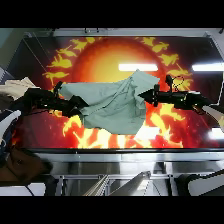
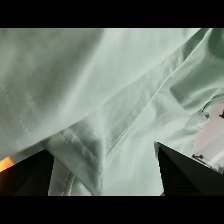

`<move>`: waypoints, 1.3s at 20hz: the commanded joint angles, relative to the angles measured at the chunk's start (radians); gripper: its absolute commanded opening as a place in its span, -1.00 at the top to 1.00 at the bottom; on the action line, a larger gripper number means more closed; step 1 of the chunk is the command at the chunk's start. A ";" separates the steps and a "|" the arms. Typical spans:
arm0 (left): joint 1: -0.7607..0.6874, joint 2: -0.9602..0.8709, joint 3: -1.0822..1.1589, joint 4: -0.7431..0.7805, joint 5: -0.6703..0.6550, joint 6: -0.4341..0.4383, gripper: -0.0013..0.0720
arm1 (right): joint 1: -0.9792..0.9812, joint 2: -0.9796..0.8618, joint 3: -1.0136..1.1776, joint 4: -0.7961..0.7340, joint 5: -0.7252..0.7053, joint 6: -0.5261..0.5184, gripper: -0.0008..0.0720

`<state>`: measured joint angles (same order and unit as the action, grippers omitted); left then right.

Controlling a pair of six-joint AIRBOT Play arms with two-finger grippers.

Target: Fold the shirts.

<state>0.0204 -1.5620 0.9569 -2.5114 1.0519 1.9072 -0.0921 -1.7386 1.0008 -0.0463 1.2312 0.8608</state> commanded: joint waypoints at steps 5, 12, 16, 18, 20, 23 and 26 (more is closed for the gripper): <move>-0.067 -0.122 0.155 -0.002 0.080 0.015 0.93 | 0.001 -0.001 0.001 -0.018 0.006 -0.001 0.91; 0.028 0.077 0.253 -0.051 0.352 0.074 0.93 | -0.004 0.056 0.002 0.007 0.205 -0.092 0.92; 0.143 0.404 0.440 -0.434 0.417 0.243 0.93 | -0.063 0.426 0.007 0.322 0.372 -0.279 0.92; 0.203 0.577 0.578 -0.484 0.372 0.248 0.93 | -0.142 0.678 0.049 0.430 0.370 -0.313 0.91; 0.264 0.723 0.714 -0.481 0.314 0.203 0.93 | -0.241 0.898 0.136 0.406 0.309 -0.307 0.91; 0.394 0.843 0.860 -0.368 0.282 0.118 0.93 | -0.320 1.128 0.233 0.145 0.018 -0.220 0.92; 0.555 0.838 0.871 -0.290 0.331 0.052 0.93 | -0.315 1.132 0.232 -0.008 -0.089 -0.140 0.91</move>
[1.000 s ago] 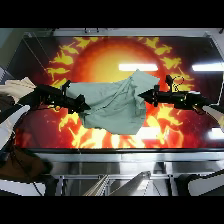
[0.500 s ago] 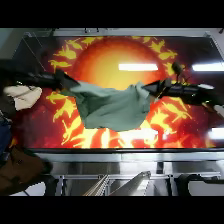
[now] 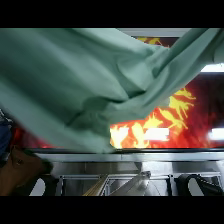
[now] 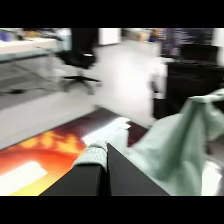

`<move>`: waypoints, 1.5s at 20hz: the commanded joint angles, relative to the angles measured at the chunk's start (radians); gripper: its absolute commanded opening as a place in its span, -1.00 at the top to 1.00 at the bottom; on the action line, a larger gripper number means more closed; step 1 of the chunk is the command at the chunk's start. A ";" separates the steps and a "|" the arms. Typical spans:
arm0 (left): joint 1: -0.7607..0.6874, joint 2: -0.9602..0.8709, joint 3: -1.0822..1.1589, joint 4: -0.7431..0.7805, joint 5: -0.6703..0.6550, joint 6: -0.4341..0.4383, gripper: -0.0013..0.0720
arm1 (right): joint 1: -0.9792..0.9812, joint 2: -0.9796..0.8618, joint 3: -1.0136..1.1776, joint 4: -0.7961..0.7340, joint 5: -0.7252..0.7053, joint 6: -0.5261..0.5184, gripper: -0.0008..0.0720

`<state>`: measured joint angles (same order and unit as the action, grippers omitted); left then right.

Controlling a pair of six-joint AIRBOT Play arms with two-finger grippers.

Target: Fold the shirts.

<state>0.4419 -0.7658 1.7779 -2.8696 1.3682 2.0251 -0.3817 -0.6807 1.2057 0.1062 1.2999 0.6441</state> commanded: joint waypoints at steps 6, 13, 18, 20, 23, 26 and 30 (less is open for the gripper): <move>0.078 -0.237 -0.322 0.079 0.041 0.082 0.93 | 0.124 -0.468 -0.017 -0.224 -0.201 0.053 0.91; -0.204 -0.970 -0.346 0.068 0.006 0.208 -0.72 | 0.174 -1.065 0.055 -0.116 -0.325 -0.026 -0.27; -0.156 -1.227 -0.082 0.075 0.306 -0.025 -0.94 | 0.006 -1.003 0.056 -0.235 -0.142 0.087 -0.30; -0.112 -1.198 -0.109 0.105 0.373 -0.058 -0.93 | -0.066 -0.946 0.053 -0.404 -0.067 0.171 -0.30; -0.056 -1.025 -0.357 0.288 0.320 -0.061 -0.93 | -0.145 -0.864 -0.008 -0.691 -0.043 0.334 -0.29; -0.010 -0.791 -0.749 0.406 0.189 -0.120 -0.94 | -0.198 -0.823 -0.104 -0.861 -0.092 0.441 -0.29; 0.011 -0.571 -1.164 0.554 0.015 -0.213 -0.94 | -0.206 -0.822 -0.153 -0.882 -0.106 0.456 -0.29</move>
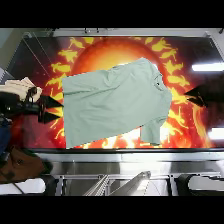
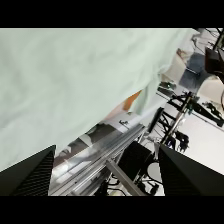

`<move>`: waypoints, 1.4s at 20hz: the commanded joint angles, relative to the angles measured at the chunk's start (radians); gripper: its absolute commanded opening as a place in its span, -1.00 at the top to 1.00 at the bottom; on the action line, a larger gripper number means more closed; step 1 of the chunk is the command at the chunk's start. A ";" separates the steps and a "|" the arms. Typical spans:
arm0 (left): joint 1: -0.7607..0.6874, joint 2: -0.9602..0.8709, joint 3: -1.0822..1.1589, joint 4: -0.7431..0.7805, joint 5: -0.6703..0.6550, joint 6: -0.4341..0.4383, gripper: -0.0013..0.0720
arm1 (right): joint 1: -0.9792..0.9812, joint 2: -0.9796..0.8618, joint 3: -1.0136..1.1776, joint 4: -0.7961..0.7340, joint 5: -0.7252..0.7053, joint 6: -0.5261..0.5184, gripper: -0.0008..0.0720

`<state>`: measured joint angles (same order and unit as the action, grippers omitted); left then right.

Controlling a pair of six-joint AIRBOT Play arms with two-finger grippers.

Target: Fold the shirts.

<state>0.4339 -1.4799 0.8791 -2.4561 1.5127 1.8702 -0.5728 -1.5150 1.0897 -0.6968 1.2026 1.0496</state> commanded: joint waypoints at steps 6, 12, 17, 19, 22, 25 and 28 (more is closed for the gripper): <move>0.017 0.242 -0.413 0.191 -0.310 -0.038 -0.94 | -0.004 0.013 -0.037 0.039 0.027 -0.008 -0.29; 0.005 0.236 -0.383 0.201 -0.306 -0.001 -0.93 | -0.004 0.013 -0.037 0.039 0.048 -0.030 -0.29; -0.160 0.066 -0.377 -0.052 -0.309 0.148 -0.93 | -0.004 0.013 -0.037 0.039 0.066 -0.032 -0.29; -0.215 -0.012 -0.336 -0.059 -0.291 0.174 -0.61 | -0.005 0.013 -0.037 0.039 0.074 -0.032 -0.29; -0.238 -0.077 -0.252 -0.058 -0.207 0.202 0.85 | -0.021 0.013 -0.038 0.021 0.107 -0.023 -0.30; -0.235 -0.051 -0.210 -0.047 -0.173 0.206 0.92 | -0.063 0.014 -0.069 -0.024 0.138 0.027 -0.30; -0.215 -0.002 -0.188 -0.027 -0.173 0.206 0.92 | -0.078 0.015 -0.200 -0.023 0.129 0.039 -0.30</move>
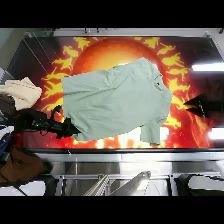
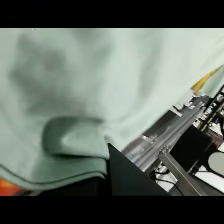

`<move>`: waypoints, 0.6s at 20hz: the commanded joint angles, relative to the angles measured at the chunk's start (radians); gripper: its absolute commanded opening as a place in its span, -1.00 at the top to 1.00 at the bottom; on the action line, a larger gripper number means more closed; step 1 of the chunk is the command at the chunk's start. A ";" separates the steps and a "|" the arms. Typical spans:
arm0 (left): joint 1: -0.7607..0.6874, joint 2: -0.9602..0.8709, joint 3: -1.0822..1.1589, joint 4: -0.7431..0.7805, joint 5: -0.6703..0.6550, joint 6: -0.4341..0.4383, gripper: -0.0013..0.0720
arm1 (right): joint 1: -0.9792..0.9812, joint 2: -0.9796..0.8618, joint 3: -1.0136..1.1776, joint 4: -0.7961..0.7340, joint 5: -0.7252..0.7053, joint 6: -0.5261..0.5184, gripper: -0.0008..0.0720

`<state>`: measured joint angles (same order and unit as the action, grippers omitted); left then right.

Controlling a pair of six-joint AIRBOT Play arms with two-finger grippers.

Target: Fold the shirts.

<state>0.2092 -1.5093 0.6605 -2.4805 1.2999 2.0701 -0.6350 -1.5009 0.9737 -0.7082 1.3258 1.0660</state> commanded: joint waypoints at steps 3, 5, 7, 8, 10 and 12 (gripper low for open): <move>0.059 0.065 0.050 -0.003 0.072 0.005 0.92 | 0.045 0.001 -0.205 -0.003 -0.090 -0.008 -0.30; 0.102 0.087 0.062 -0.004 0.091 0.006 0.92 | 0.122 0.000 -0.232 -0.002 -0.150 -0.007 -0.30; 0.156 0.101 0.061 -0.007 0.091 0.006 0.92 | 0.209 0.000 -0.231 0.026 -0.195 -0.007 -0.30; 0.180 0.101 0.061 -0.007 0.092 0.006 0.92 | 0.264 0.000 -0.231 0.064 -0.223 -0.007 -0.30; 0.215 0.101 0.061 -0.006 0.090 0.006 0.92 | 0.356 0.000 -0.231 0.112 -0.274 -0.007 -0.30; 0.233 0.101 0.061 -0.006 0.087 0.012 0.92 | 0.432 0.000 -0.231 0.149 -0.310 -0.008 -0.29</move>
<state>0.4023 -1.4128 0.7193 -2.4874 1.3842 2.0773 -0.3141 -1.4994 0.7494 -0.6136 1.1011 1.0595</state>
